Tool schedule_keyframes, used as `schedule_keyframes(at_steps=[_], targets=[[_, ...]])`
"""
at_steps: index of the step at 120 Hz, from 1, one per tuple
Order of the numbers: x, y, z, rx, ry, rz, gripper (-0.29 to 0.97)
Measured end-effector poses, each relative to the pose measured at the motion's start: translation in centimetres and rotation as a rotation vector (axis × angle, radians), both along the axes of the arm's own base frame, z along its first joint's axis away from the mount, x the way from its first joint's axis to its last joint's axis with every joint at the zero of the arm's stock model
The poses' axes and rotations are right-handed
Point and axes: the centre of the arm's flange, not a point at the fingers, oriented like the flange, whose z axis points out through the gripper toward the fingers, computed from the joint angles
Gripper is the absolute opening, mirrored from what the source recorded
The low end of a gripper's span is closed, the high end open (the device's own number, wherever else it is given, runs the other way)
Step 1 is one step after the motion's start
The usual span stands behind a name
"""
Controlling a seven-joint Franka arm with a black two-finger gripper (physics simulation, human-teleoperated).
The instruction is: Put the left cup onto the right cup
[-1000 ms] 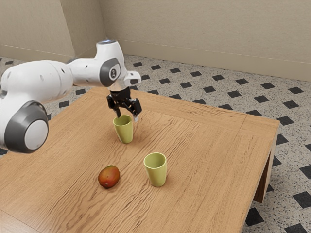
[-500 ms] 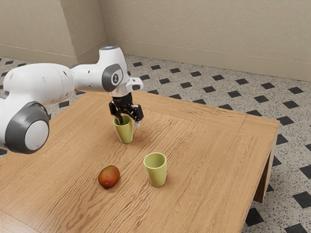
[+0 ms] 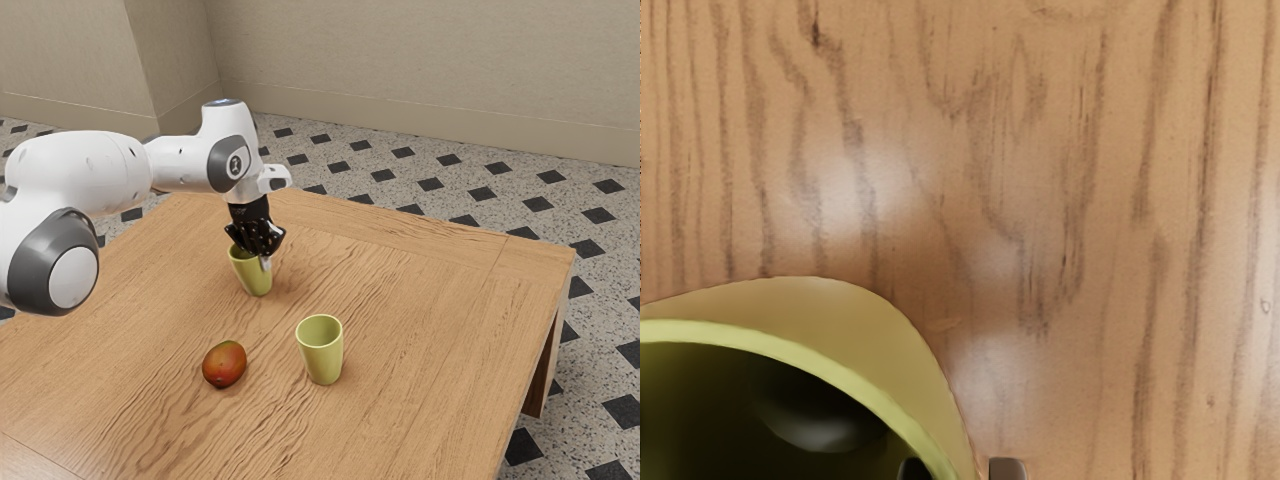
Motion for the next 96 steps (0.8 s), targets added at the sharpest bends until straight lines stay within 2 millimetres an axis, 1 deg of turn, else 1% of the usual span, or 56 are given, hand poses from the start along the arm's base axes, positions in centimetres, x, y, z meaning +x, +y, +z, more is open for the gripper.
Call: schedule_keyframes(at_steps=[17, 38, 55, 61, 66, 74, 80, 89, 96], targets=[[-0.1, 0.1, 0.0, 0.006, 0.004, 0.007, -0.09], [-0.1, 0.2, 0.2, 0.024, 0.012, 0.006, -0.10], [-0.3, -0.2, 1.0, 0.058, 0.023, -0.013, -0.10], [-0.4, -0.5, 1.6, 0.069, 0.023, -0.021, -0.10], [-0.4, -1.1, 2.5, 0.080, 0.020, -0.032, -0.10], [-0.7, -3.0, 4.8, 0.095, 0.005, -0.061, -0.10], [-1.1, -5.3, 7.1, 0.104, -0.010, -0.090, -0.10], [-2.1, -10.2, 10.5, 0.111, -0.033, -0.149, -0.10], [-3.3, -14.3, 12.0, 0.104, -0.035, -0.200, -0.10]])
